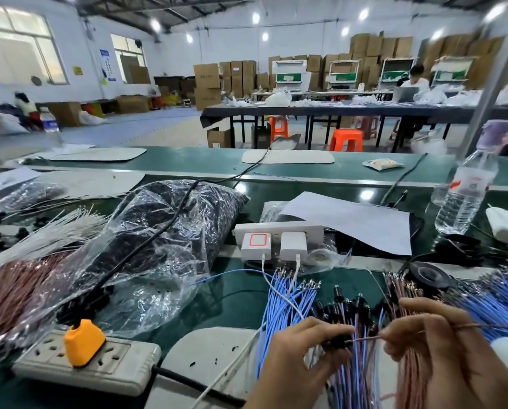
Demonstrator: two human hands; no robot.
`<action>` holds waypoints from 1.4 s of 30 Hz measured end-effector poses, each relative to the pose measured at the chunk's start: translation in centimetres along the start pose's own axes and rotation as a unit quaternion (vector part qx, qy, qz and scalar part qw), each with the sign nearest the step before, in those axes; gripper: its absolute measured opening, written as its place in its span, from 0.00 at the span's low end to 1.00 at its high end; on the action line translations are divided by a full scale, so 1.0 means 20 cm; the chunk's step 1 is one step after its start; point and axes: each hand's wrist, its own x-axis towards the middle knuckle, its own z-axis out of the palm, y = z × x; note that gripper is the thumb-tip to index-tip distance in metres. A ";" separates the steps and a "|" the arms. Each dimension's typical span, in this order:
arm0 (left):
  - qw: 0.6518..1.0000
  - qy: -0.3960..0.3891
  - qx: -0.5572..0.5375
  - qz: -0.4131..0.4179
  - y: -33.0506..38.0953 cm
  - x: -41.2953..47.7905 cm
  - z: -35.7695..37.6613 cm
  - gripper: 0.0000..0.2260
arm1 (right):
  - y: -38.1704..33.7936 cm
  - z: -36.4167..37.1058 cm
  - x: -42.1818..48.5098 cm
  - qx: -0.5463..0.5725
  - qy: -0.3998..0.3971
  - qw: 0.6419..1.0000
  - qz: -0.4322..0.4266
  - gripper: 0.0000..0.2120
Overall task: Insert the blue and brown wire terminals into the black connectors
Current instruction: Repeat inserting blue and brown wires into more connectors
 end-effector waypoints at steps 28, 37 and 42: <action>0.994 0.092 -0.053 -0.027 -0.04 0.07 -0.03 0.14 | -0.11 0.12 0.20 -0.101 -0.248 0.959 -0.098 0.11; 0.988 0.104 -0.102 -0.053 0.07 0.36 -0.24 0.16 | -0.22 0.34 0.60 -0.147 -0.286 0.933 -0.160 0.09; 0.991 0.098 -0.083 -0.029 0.09 0.39 -0.30 0.15 | -0.24 0.40 0.64 -0.135 -0.306 0.929 -0.157 0.10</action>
